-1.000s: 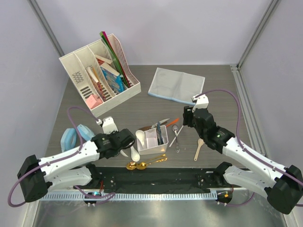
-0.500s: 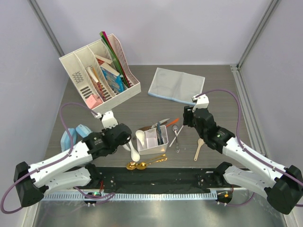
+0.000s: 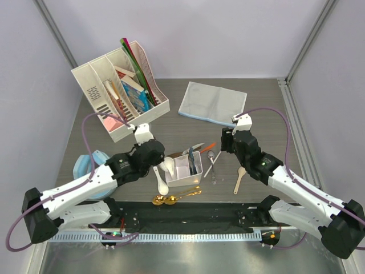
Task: Sort the eating utensils into containers
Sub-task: Place the spoon in the storage box.
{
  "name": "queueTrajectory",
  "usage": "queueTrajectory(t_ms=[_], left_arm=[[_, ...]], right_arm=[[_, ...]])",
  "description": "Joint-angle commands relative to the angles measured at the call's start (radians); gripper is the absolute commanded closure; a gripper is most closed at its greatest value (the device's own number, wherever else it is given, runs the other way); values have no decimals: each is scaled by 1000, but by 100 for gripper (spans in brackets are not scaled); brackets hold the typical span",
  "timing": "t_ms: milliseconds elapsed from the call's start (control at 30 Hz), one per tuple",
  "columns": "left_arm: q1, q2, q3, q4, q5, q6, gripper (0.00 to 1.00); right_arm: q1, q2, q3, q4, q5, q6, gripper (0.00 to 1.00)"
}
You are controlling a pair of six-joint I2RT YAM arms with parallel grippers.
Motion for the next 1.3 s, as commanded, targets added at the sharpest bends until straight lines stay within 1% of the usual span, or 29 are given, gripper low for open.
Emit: queueTrajectory(t_ms=[0,167,500,667,800,833,867,967,1233,1267], left_arm=[[-2,53,0,171,0,64,100],[-29,95,-15,219,-43,62,100],[-192,151,-61,248,-221,24,100],[-249,156,-84,248,-256,15,100],[-267,148,-103,246,-270,4,99],[-270,147,-104,243,-270,6,98],[-270,144,-107,243,-270,7,91],[-279,130,-113,237,-278,7,80],[-292,52,-123,184,-353,-22,71],[-293,39,-117,149,-365,-23,68]], right_arm=[[-9,-3,1,49,4,16,39],[-12,-3,1,49,2,15,39],[-16,6,-5,52,-7,24,39],[-18,9,-7,55,-9,27,39],[-19,12,-8,57,-13,30,39],[-19,14,-8,58,-13,30,39],[-19,14,-8,57,-15,30,39],[-21,20,-8,58,-16,31,38],[-22,20,-8,58,-18,33,39],[-24,22,-7,57,-16,33,39]])
